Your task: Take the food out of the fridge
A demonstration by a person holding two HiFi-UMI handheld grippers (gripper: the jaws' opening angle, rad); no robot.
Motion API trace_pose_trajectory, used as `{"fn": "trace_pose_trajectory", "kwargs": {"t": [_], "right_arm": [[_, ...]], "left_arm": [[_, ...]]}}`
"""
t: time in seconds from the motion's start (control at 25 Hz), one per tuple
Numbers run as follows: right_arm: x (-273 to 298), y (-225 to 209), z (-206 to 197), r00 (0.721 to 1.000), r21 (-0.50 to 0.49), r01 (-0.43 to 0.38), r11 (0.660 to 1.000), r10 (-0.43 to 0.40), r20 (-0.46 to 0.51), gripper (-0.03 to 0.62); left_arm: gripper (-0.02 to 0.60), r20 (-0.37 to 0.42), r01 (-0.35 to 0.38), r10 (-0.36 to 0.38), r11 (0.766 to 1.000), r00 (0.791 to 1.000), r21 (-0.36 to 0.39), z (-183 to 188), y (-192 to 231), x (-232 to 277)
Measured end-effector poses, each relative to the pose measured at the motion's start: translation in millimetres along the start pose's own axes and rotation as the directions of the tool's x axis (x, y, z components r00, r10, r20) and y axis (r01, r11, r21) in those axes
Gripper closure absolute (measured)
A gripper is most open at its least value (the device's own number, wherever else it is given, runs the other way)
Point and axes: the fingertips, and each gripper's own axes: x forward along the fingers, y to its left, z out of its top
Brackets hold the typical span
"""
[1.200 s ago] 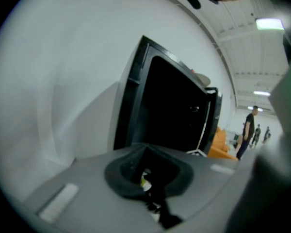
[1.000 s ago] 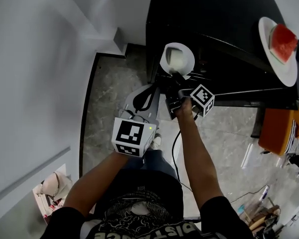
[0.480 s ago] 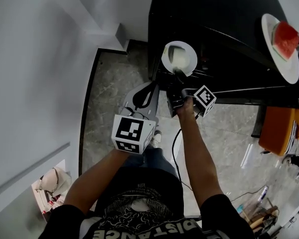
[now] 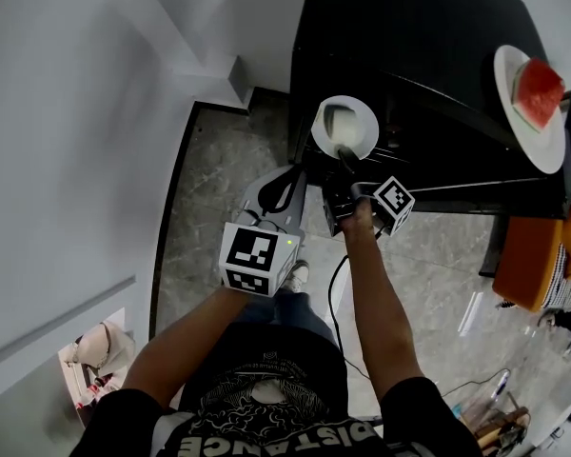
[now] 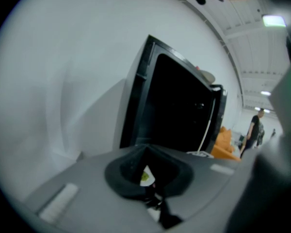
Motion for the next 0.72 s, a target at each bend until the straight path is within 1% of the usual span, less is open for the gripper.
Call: {"fn": "trace_pose_trajectory", "kwargs": {"t": [0.2, 0.36, 0.48, 0.64, 0.72], "right_arm": [[-23.8, 16.9, -11.3, 1.0, 0.013, -0.012, 1.0, 0.013, -0.02, 0.583], [-55.5, 41.3, -25.8, 0.999, -0.001, -0.013, 1.0, 0.013, -0.05, 0.583], [-84.3, 65.0, -39.4, 0.997, 0.01, -0.027, 1.0, 0.028, -0.069, 0.583], [-125.9, 95.2, -58.4, 0.992, 0.013, -0.02, 1.0, 0.022, -0.122, 0.583], [-144.4, 109.8, -66.8, 0.988, 0.015, -0.029, 0.999, 0.031, -0.152, 0.583]], "left_arm": [[0.58, 0.016, -0.006, 0.006, 1.0, 1.0, 0.0, 6.6, -3.8, -5.3], [0.58, 0.042, -0.011, 0.01, 1.0, 0.999, 0.013, 15.9, -10.0, -14.5], [0.58, 0.064, -0.02, 0.019, 1.0, 0.998, 0.016, 23.5, -15.8, -23.8], [0.58, 0.091, -0.039, 0.037, 0.999, 0.995, 0.021, 32.0, -21.4, -36.2], [0.58, 0.104, -0.053, 0.05, 0.998, 0.993, 0.024, 36.1, -21.0, -42.6]]}}
